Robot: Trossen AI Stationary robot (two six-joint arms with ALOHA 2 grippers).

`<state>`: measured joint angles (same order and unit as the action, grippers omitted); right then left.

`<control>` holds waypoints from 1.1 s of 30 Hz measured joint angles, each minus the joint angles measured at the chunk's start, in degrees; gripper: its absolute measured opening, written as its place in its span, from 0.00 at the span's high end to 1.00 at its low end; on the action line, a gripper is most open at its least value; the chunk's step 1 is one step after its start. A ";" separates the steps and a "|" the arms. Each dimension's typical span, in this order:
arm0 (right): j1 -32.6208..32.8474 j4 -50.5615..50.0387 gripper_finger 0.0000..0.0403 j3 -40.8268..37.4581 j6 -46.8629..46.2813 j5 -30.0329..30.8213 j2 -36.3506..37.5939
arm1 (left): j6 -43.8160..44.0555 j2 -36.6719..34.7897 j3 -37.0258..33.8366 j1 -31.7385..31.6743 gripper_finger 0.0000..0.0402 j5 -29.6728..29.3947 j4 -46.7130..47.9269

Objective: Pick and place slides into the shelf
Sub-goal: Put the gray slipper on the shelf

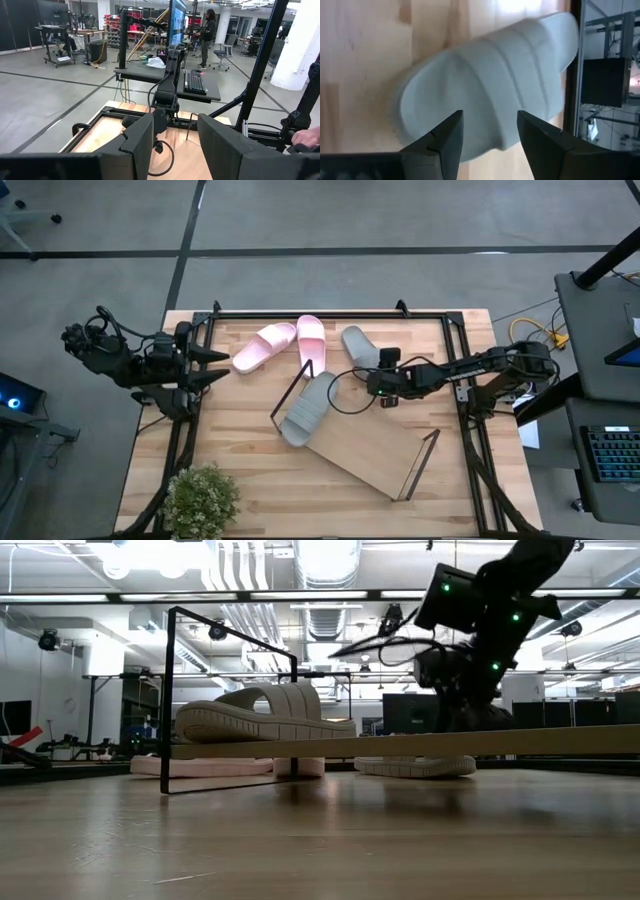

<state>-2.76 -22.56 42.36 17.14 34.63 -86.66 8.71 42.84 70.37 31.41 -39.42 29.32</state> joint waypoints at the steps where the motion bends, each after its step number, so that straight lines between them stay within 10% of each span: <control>1: 0.00 0.49 0.56 -0.47 0.43 -0.02 -0.14 | 0.00 0.15 0.00 0.01 0.65 0.00 -0.02; 33: -1.09 25.22 0.59 -5.26 0.67 13.46 -7.17 | 2.97 2.60 0.02 0.01 0.65 -0.04 -0.59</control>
<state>-3.85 2.66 37.10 17.80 48.09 -93.82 11.68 45.44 70.39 31.42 -39.46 28.73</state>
